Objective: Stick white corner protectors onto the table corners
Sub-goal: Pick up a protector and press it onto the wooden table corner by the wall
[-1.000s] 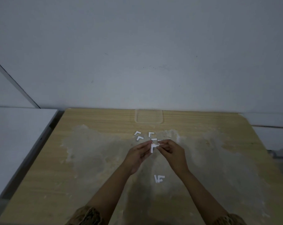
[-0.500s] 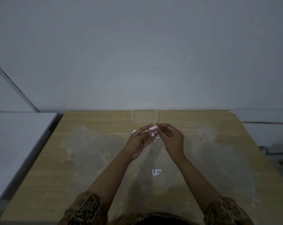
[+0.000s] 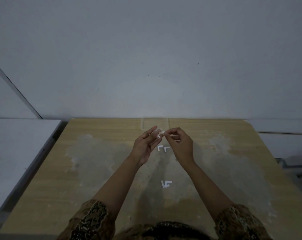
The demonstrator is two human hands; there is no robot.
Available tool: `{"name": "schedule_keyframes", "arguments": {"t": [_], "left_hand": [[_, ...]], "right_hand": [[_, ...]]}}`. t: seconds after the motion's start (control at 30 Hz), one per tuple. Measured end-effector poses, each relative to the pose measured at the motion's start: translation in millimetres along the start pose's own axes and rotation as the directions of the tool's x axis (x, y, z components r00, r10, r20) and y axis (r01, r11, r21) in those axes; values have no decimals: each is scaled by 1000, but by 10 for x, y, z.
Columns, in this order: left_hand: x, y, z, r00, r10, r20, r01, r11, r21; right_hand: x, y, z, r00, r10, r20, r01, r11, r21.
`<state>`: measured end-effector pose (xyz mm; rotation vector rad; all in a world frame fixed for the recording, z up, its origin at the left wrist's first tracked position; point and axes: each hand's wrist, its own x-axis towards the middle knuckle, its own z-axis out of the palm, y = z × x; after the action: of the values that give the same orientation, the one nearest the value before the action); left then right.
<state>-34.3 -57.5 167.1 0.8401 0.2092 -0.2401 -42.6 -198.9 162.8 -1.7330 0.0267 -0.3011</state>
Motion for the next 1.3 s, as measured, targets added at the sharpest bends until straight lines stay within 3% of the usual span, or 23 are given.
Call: {"name": "schedule_keyframes", "arguments": {"t": [0.17, 0.3, 0.5, 0.83, 0.97, 1.07, 1.2, 1.3], "left_hand": [[22, -42, -151, 997, -1, -77, 1, 1000, 2], [-19, -126, -270, 991, -48, -127, 47, 999, -16], [-52, -180, -357, 987, -81, -138, 75, 996, -48], [-76, -128, -407, 988, -74, -133, 69, 997, -43], [-103, -69, -429, 993, -30, -114, 30, 1000, -6], [-120, -35, -419, 990, 91, -108, -79, 991, 111], [-173, 83, -338, 947, 298, -120, -242, 907, 345], [-211, 179, -295, 911, 401, -95, -328, 845, 423]], "right_hand": [[-47, 543, -58, 932, 355, 68, -352, 934, -60], [-313, 1054, -175, 843, 519, 142, -479, 843, -245], [-484, 1310, -190, 829, 540, 149, -429, 783, -450], [-436, 1301, -57, 820, 511, 257, -373, 818, -438], [-315, 1056, 16, 824, 520, 223, -448, 840, -307], [-165, 711, 126, 852, 463, 245, -446, 886, -125], [-9, 220, 282, 878, 384, 285, -433, 891, 134], [26, -13, 350, 882, 332, 334, -417, 881, 225]]}}
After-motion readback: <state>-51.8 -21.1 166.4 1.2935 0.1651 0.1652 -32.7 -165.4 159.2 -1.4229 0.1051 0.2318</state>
